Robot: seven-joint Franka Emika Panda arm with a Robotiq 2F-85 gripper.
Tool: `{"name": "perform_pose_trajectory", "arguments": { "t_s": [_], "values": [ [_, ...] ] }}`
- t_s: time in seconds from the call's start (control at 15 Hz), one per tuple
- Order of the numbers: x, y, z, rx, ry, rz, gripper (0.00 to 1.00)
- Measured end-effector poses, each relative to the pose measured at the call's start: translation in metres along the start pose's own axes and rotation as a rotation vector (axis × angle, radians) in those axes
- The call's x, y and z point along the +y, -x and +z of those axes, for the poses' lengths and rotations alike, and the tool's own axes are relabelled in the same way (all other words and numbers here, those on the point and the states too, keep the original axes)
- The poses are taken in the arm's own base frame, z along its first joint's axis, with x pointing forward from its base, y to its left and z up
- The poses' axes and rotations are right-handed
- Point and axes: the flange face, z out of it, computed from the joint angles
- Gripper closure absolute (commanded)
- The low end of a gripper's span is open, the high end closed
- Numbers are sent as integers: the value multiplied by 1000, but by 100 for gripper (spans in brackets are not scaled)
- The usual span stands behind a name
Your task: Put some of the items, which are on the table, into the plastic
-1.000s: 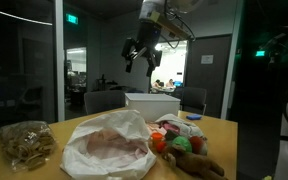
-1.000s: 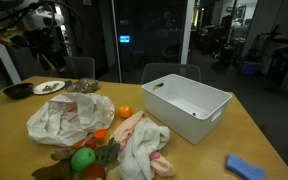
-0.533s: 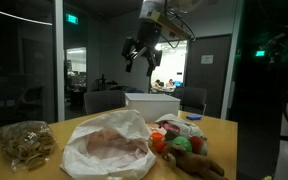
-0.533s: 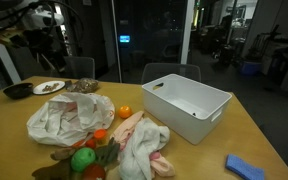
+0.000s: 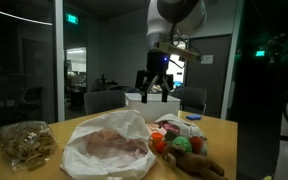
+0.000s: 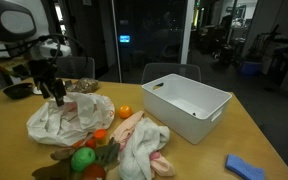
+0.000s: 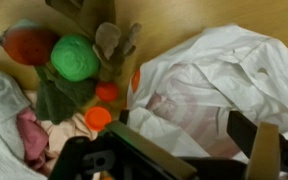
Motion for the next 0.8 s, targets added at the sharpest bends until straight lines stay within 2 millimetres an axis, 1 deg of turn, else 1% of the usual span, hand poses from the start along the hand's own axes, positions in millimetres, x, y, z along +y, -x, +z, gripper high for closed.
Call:
{"name": "perform_pose_trajectory", "arguments": {
  "t_s": [0.27, 0.47, 0.6, 0.67, 0.8],
  "values": [
    [21, 19, 63, -105, 28, 75, 0],
    [38, 33, 100, -148, 54, 153, 0],
    [48, 43, 119, -177, 72, 191, 0],
    [50, 46, 125, -187, 78, 204, 0],
    [49, 45, 129, -189, 82, 223, 0]
  ]
}}
